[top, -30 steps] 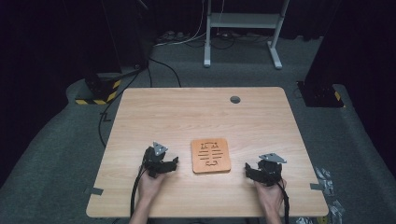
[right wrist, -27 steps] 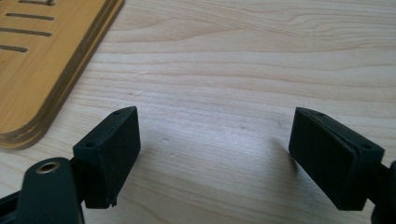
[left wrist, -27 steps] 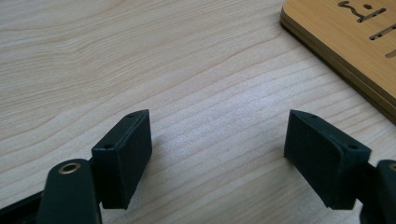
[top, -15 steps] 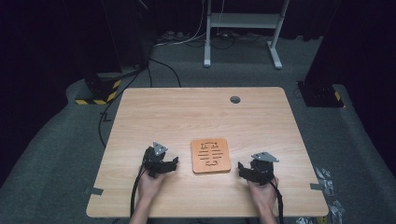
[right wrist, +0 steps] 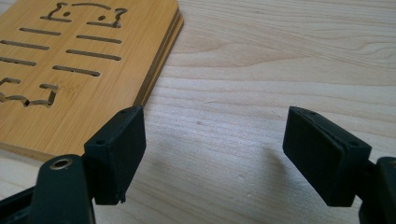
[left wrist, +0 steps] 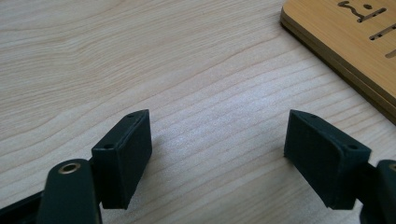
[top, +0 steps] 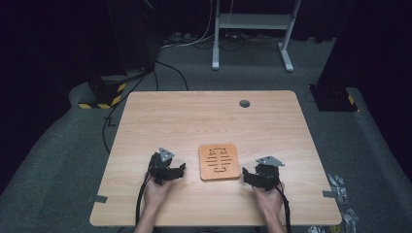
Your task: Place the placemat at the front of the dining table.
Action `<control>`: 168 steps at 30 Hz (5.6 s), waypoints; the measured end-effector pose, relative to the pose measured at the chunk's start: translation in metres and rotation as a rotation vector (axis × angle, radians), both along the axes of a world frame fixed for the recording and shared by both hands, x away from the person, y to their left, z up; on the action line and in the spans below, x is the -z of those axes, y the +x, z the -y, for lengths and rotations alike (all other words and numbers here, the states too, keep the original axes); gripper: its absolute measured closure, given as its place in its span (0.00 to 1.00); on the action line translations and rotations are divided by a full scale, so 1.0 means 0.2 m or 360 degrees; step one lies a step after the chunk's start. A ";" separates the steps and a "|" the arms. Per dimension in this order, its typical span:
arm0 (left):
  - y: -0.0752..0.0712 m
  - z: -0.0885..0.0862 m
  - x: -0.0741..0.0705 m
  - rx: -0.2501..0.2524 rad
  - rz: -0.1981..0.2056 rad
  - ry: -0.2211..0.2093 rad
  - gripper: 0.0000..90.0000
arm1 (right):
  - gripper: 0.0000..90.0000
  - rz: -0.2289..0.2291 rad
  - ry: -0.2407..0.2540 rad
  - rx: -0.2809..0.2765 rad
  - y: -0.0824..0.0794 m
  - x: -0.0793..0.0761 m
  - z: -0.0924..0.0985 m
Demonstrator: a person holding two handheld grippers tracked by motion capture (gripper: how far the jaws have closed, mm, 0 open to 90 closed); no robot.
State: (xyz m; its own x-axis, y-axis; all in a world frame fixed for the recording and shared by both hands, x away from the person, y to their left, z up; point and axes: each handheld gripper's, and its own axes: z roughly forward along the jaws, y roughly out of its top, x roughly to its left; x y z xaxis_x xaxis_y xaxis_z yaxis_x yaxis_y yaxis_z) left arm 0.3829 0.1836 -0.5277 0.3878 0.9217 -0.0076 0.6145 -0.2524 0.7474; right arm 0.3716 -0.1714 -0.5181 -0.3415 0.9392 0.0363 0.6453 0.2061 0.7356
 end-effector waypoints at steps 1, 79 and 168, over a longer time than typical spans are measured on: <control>0.00 0.00 0.00 0.0000 0.0000 0.0001 0.26 | 0.24 0.0000 0.0000 0.0000 0.00 0.00 0.00; 0.00 0.00 -0.02 0.0070 -0.0021 -0.0023 0.27 | 0.24 -0.0023 -0.0016 -0.0104 0.04 0.00 -0.17; 0.03 0.12 -0.01 0.0149 0.0026 -0.0090 0.29 | 0.27 -0.0155 0.0310 -0.0336 0.22 -0.03 -0.32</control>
State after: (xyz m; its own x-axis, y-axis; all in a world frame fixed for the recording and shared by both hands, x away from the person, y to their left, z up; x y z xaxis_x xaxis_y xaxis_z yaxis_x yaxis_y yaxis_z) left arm 0.3882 0.1600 -0.5263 0.4727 0.8797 -0.0515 0.5777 -0.2653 0.7719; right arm 0.4164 -0.1070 -0.5126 -0.5143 0.8201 0.2508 0.6725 0.2043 0.7113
